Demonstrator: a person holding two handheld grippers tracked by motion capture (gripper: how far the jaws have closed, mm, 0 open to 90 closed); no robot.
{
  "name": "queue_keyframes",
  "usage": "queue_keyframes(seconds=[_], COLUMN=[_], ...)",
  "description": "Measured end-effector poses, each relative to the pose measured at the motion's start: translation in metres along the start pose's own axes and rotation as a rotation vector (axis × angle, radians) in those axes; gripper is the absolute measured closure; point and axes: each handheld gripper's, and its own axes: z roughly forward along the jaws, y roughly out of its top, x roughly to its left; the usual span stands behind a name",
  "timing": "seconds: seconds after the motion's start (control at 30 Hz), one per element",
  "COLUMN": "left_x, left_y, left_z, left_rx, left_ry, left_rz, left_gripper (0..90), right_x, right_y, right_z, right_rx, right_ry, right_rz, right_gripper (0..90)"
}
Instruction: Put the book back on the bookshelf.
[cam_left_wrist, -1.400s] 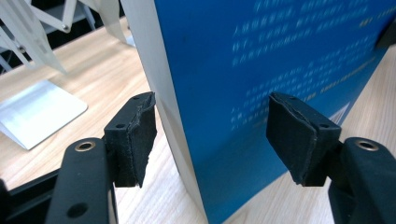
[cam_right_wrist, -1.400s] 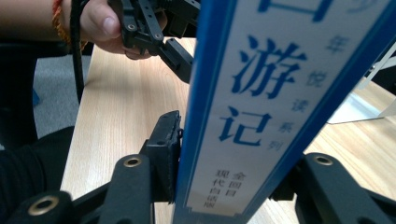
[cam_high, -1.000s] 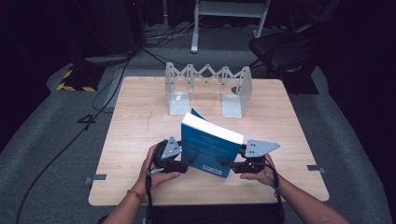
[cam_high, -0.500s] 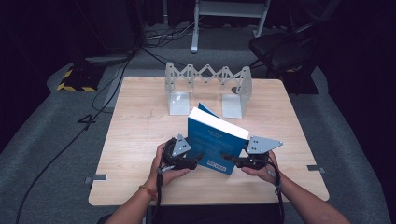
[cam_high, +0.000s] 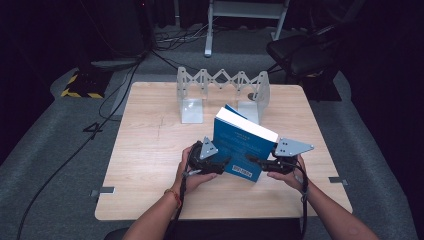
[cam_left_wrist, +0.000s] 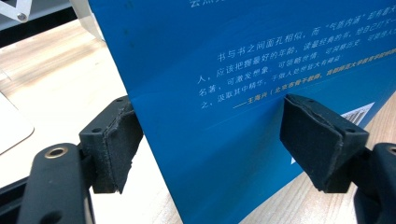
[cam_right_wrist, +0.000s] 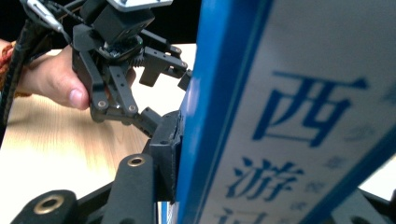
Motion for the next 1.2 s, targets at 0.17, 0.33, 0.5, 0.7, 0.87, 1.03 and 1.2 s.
queue_keyframes(seconds=[0.17,0.33,0.5,0.7,0.87,1.03,1.2], left_x=[0.0,0.003,0.011,0.019,0.028,0.039,0.045], left_y=[0.0,-0.005,-0.022,-0.044,-0.057,-0.066,-0.073], left_z=[-0.002,-0.016,-0.035,-0.055,-0.068,-0.072,-0.07], left_rx=[0.009,0.084,0.17,0.272,0.296,0.292,0.335], left_ry=[-0.008,-0.022,-0.015,0.019,0.035,0.1,0.106], left_rz=[-0.002,0.022,0.028,0.043,0.017,-0.032,-0.066], left_gripper=[22.2,23.8,18.4,16.9,16.7,16.7,16.6], right_x=[0.002,-0.001,0.003,0.006,0.005,0.005,0.004], right_y=[0.001,0.0,0.001,0.001,0.002,0.005,0.006], right_z=[0.002,0.0,0.0,0.0,0.001,0.004,0.006], right_rx=[-0.012,-0.013,-0.008,-0.013,-0.015,-0.005,-0.005], right_ry=[-0.005,0.034,0.037,0.026,0.027,0.017,0.014], right_rz=[-0.002,0.036,0.013,0.009,0.009,0.008,0.005], right_gripper=[58.5,60.6,60.5,60.3,60.7,61.2,61.4])
